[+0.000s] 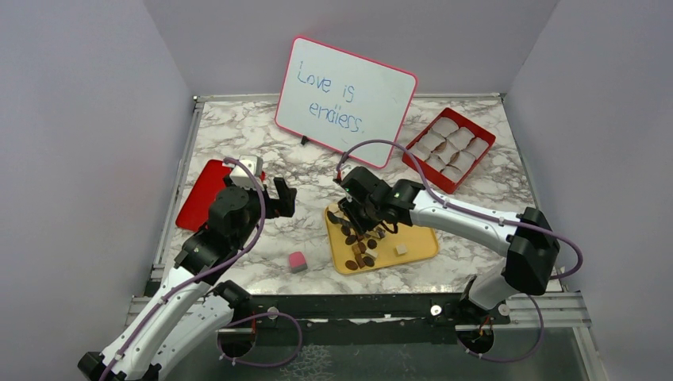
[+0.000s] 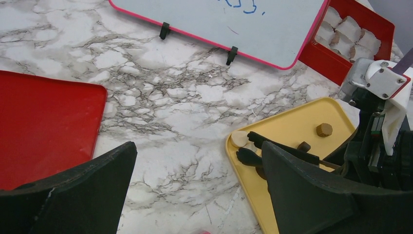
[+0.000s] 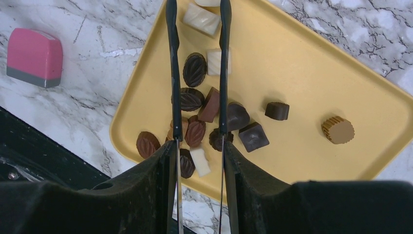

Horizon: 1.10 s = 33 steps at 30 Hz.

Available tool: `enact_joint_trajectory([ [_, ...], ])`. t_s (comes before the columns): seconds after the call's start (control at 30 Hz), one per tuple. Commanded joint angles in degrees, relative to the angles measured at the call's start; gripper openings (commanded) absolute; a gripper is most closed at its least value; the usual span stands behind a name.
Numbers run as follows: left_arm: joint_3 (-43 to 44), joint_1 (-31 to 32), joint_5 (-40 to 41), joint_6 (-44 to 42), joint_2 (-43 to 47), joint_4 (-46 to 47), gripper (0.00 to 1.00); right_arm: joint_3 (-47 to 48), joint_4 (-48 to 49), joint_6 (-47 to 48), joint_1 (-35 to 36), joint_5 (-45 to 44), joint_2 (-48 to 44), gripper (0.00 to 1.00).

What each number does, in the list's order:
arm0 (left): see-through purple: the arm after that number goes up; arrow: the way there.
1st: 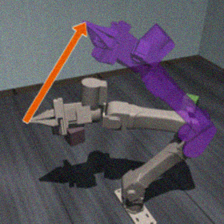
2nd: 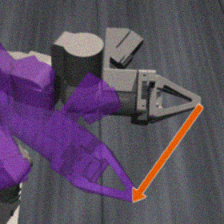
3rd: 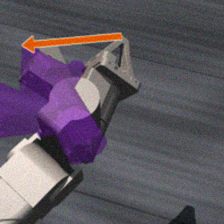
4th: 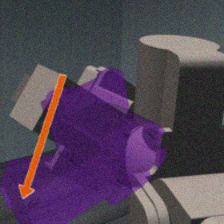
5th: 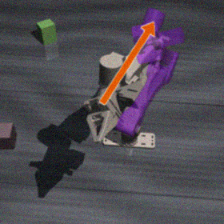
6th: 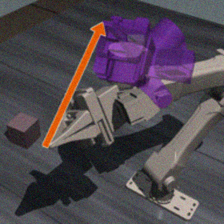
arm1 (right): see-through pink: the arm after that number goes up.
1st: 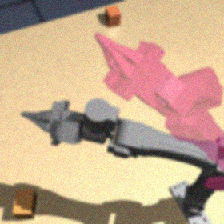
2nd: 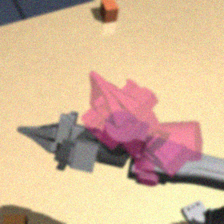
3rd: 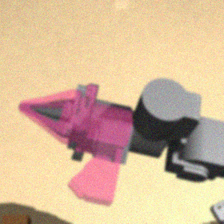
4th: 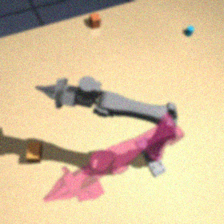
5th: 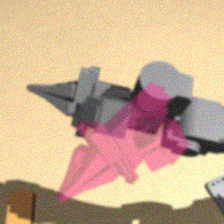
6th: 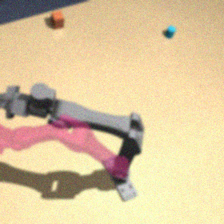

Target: Pack the chocolate

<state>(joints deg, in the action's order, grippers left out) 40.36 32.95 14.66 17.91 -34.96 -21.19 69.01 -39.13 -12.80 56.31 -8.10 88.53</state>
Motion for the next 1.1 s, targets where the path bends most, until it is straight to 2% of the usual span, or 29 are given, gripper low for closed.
enact_joint_trajectory([
  [0.0, -0.51, -0.34, 1.45, -0.53, 0.62, 0.15, 0.99, 2.64, -0.21, -1.51, 0.29, 0.70, 1.12, 0.43],
  [0.37, -0.50, -0.34, 1.21, -0.51, 0.47, 0.14, 0.99, 4.07, -3.25, -3.05, 0.44, -0.43, 3.25, 0.40],
  [0.6, -0.50, -0.34, 1.07, -0.55, 0.74, 0.19, 0.99, 4.74, -7.43, -3.38, 0.51, -4.84, 2.37, 0.38],
  [0.9, -0.55, -0.34, 0.91, -0.49, 1.10, 0.16, 0.99, 3.36, -7.91, -3.44, 0.55, -4.07, 0.18, 0.38],
  [1.07, -0.66, -0.34, 0.99, -0.51, 1.45, 0.09, 0.99, 3.27, -7.09, -3.89, 0.55, -3.24, 1.48, 0.42],
])
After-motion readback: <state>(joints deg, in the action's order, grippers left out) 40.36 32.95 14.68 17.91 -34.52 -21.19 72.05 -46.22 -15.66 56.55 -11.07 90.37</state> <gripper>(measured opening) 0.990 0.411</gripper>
